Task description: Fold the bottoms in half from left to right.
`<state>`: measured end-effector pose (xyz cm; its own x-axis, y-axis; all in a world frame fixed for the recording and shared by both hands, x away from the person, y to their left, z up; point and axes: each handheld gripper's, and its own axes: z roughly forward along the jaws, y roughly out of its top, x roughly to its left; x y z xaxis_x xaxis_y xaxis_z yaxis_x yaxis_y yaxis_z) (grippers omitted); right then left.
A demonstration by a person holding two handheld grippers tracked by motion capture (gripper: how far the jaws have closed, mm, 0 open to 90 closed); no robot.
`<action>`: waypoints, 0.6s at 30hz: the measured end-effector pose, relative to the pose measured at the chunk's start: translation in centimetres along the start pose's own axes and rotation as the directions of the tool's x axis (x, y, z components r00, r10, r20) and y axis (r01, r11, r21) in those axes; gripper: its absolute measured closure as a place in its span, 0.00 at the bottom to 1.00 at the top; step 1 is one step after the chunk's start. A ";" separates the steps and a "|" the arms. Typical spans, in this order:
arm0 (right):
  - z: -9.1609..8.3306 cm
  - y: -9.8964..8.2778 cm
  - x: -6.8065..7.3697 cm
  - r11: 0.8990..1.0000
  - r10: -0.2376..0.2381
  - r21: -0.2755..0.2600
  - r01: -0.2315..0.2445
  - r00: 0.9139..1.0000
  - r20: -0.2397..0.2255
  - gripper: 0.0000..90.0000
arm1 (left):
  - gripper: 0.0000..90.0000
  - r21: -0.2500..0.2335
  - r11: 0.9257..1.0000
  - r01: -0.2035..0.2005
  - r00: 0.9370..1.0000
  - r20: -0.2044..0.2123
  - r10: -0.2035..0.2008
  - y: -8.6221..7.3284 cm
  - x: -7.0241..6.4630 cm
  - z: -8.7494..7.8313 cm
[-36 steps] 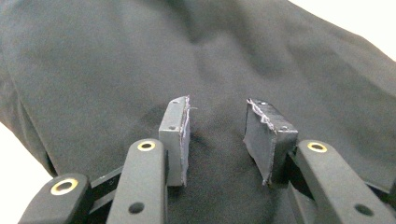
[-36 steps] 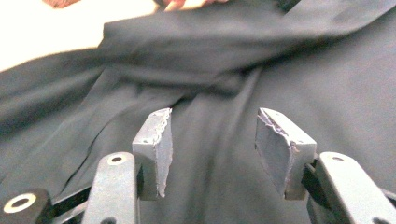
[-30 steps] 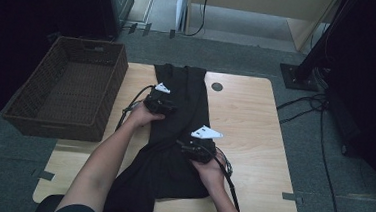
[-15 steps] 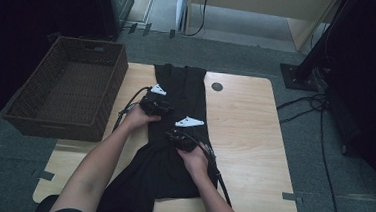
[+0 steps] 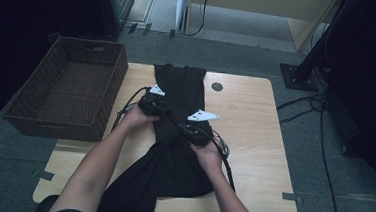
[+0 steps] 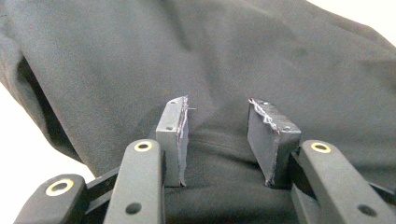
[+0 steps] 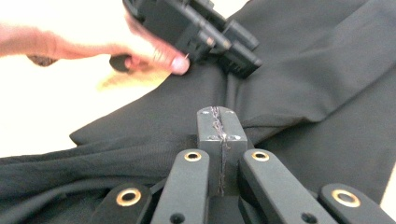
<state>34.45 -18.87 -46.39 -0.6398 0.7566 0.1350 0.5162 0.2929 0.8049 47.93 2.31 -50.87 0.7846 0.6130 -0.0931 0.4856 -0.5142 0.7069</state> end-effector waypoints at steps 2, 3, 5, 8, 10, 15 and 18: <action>-0.6 0.3 -0.3 1.000 -0.010 -0.006 0.010 1.000 0.012 1.00 | 0.66 0.009 1.000 -0.001 1.000 0.006 0.000 0.1 -0.1 0.0; -0.7 0.4 -0.5 1.000 -0.005 -0.008 0.005 1.000 0.006 1.00 | 0.66 0.011 1.000 -0.002 1.000 0.005 0.002 0.1 -0.1 0.0; -0.8 0.6 -1.1 1.000 -0.010 -0.009 0.010 0.999 0.036 1.00 | 0.66 0.009 1.000 -0.004 1.000 0.001 0.004 0.1 -0.1 0.1; -0.2 0.2 -2.4 1.000 -0.022 0.012 0.020 0.991 0.134 1.00 | 0.66 0.016 1.000 -0.009 1.000 -0.007 0.009 0.2 -0.2 0.1; 0.6 -0.5 -3.3 0.998 0.029 0.053 -0.038 0.988 0.150 0.94 | 0.65 0.026 0.999 -0.022 0.999 -0.023 0.023 0.3 -0.4 0.1; -0.7 -2.1 -3.1 0.997 0.071 0.010 -0.073 0.993 0.098 0.81 | 0.62 0.032 0.999 0.022 1.000 -0.010 -0.021 0.4 -0.5 -0.1; -1.7 -3.0 -2.2 0.999 0.047 0.014 -0.048 0.997 0.062 0.78 | 0.62 0.023 0.999 0.044 0.999 0.028 -0.044 0.4 -0.8 -0.5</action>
<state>33.29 -22.38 -48.14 -0.5783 0.8044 0.1363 0.5540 0.2645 0.7894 47.28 1.98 -50.17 0.7728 0.6182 -0.1436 0.5280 -0.5006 0.6860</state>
